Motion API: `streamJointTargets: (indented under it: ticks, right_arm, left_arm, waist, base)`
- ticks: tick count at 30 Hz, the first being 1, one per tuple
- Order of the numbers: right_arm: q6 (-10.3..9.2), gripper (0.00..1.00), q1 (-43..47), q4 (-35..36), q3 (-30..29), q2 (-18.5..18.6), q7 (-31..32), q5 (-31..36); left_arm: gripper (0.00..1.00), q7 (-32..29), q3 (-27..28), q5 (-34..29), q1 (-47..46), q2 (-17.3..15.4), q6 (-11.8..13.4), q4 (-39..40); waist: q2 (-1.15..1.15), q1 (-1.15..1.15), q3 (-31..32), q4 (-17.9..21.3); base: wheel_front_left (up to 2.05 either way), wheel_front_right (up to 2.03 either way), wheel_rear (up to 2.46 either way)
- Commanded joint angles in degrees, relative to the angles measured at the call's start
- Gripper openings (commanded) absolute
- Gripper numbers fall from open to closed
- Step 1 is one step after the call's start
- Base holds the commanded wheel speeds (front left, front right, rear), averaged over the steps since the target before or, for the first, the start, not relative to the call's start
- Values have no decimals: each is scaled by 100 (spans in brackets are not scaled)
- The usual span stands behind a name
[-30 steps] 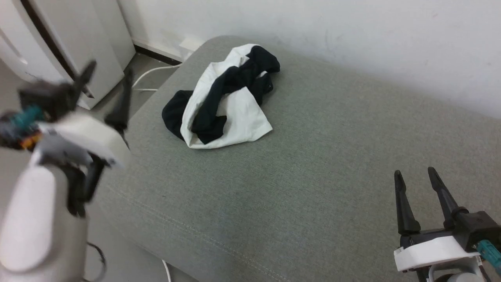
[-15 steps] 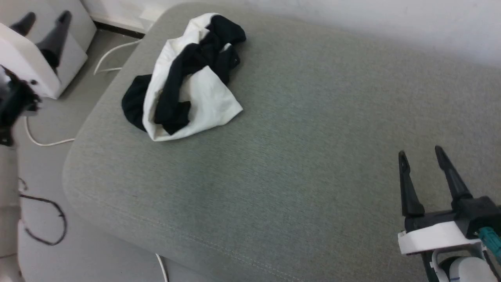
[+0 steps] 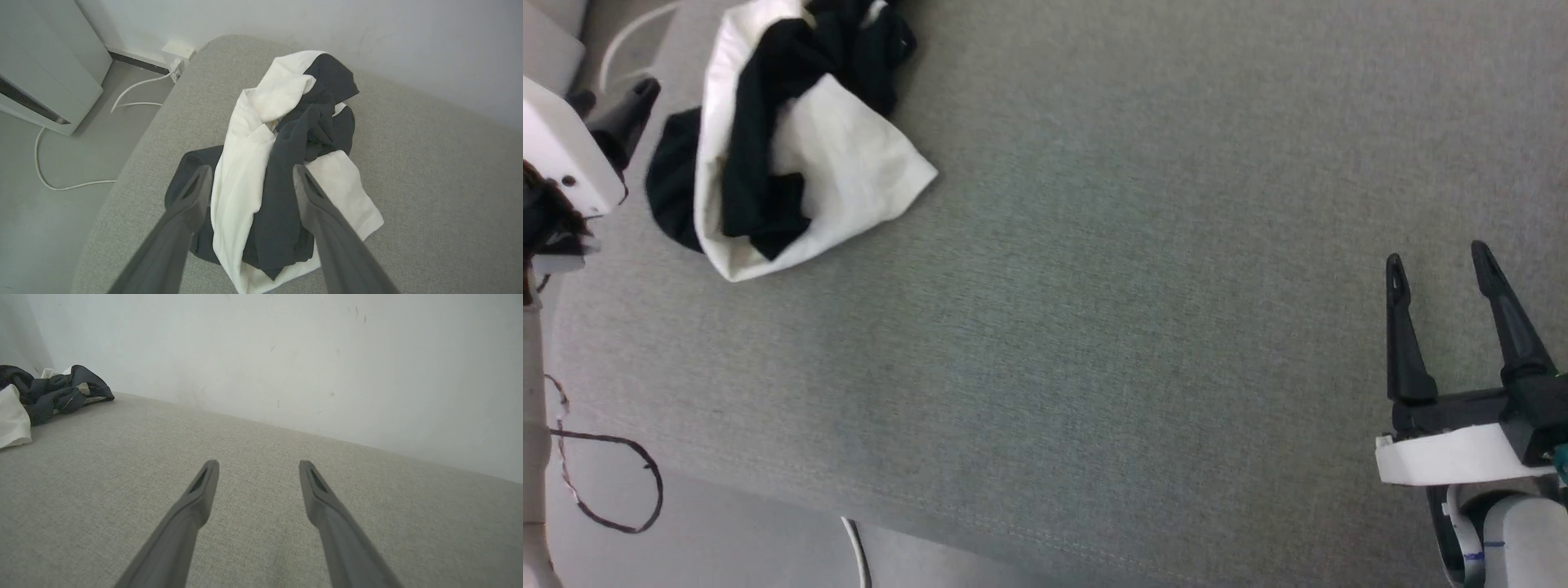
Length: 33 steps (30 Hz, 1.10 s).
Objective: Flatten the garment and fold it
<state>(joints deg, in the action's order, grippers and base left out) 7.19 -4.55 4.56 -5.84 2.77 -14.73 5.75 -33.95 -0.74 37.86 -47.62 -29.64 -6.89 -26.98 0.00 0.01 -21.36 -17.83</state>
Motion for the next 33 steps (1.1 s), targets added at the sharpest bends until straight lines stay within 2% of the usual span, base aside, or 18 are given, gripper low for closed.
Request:
streamJointTargets:
  ticks: [1,10,18,19,20,33]
  right_arm:
    - [30,100,-117,66,-12,10,-27,67]
    - [30,100,-289,198,-127,10,-27,206]
    - [30,100,-276,338,-244,10,-27,297]
    - [30,100,-275,352,-256,10,-27,304]
    - [30,100,-276,362,-263,10,-27,310]
    - [30,100,-327,272,-254,10,-27,317]
  left_arm:
    - [100,-80,-20,48,-75,49,79,-122]
    - [100,-499,-140,177,-183,14,81,-521]
    - [100,-235,-101,155,-229,21,167,-874]
    - [18,-120,-96,133,-247,24,164,-906]
    - [0,11,-112,87,-263,15,152,-931]
    - [0,880,-387,135,-320,-17,-39,-1284]
  waist:
    - [0,-1,-555,302]
    - [0,-1,-1050,510]
    - [0,-1,-1306,665]
    - [0,-1,-1323,668]
    - [0,-1,-1336,671]
    - [0,-1,-1131,624]
  base:
    - [0,0,0]
    - [0,0,0]
    - [0,0,0]
    - [0,0,0]
    - [0,0,0]
    - [0,0,0]
